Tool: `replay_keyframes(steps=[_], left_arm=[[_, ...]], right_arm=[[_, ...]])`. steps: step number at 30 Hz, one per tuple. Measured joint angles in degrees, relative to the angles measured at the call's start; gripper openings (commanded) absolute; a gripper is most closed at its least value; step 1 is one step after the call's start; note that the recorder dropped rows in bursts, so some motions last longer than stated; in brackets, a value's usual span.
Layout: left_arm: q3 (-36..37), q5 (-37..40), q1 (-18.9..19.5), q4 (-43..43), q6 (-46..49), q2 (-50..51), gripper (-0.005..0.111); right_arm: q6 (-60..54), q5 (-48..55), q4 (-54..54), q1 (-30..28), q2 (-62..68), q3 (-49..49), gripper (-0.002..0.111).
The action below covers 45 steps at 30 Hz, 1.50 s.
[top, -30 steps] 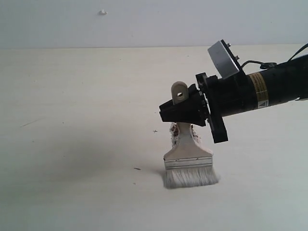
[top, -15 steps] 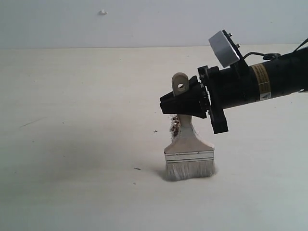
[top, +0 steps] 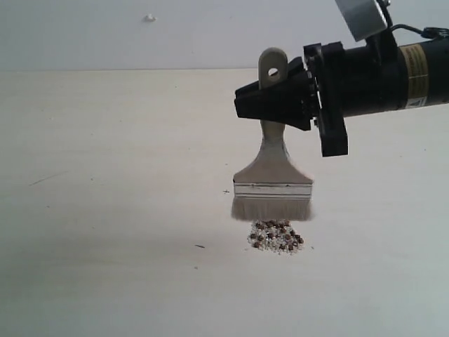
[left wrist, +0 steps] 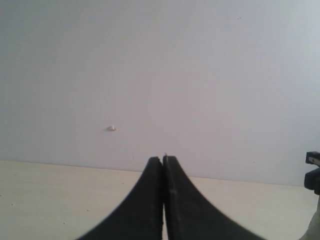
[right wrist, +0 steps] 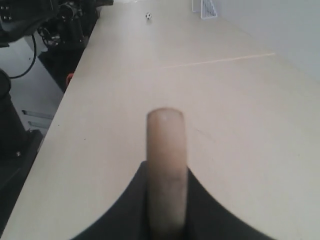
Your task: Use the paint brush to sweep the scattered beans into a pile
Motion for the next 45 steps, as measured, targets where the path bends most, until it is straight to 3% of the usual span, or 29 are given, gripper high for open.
replay_keyframes(steps=[12, 21, 37, 45], left_arm=[[0.00, 0.00, 0.00, 0.00, 0.00, 0.00, 0.000], [0.00, 0.00, 0.00, 0.00, 0.00, 0.00, 0.000], [0.00, 0.00, 0.00, 0.00, 0.00, 0.00, 0.000], [0.00, 0.00, 0.00, 0.00, 0.00, 0.00, 0.000]], right_arm=[[-10.40, 0.60, 7.16, -0.95, -1.61, -1.99, 0.000], [-9.22, 0.26, 6.84, -8.25, 10.08, -12.94, 0.000], [-4.24, 0.24, 1.49, -8.49, 31.55, -37.12, 0.000], [-0.21, 0.36, 0.26, -7.58, 36.97, -43.18, 0.000]])
